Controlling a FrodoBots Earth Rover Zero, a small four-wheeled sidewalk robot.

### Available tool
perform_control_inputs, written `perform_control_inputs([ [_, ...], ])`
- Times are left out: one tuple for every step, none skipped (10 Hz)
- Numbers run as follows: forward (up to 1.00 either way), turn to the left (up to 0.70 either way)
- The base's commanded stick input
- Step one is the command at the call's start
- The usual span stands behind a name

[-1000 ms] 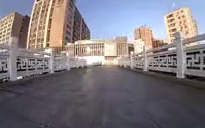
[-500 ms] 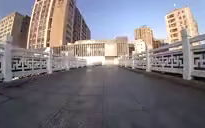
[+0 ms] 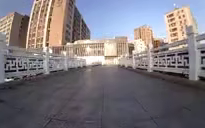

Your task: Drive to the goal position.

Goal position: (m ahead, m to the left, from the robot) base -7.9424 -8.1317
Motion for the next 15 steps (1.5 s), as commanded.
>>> perform_control_inputs([
  [0.45, 0.00],
  [0.45, 0.00],
  [0.45, 0.00],
  [0.45, 0.00],
  [0.45, 0.00],
  [0.45, 0.00],
  [0.45, 0.00],
  [0.45, 0.00],
  [0.45, 0.00],
  [0.45, 0.00],
  [0.45, 0.00],
  [0.45, 0.00],
  [0.45, 0.00],
  [0.45, 0.00],
  [0.45, 0.00],
])
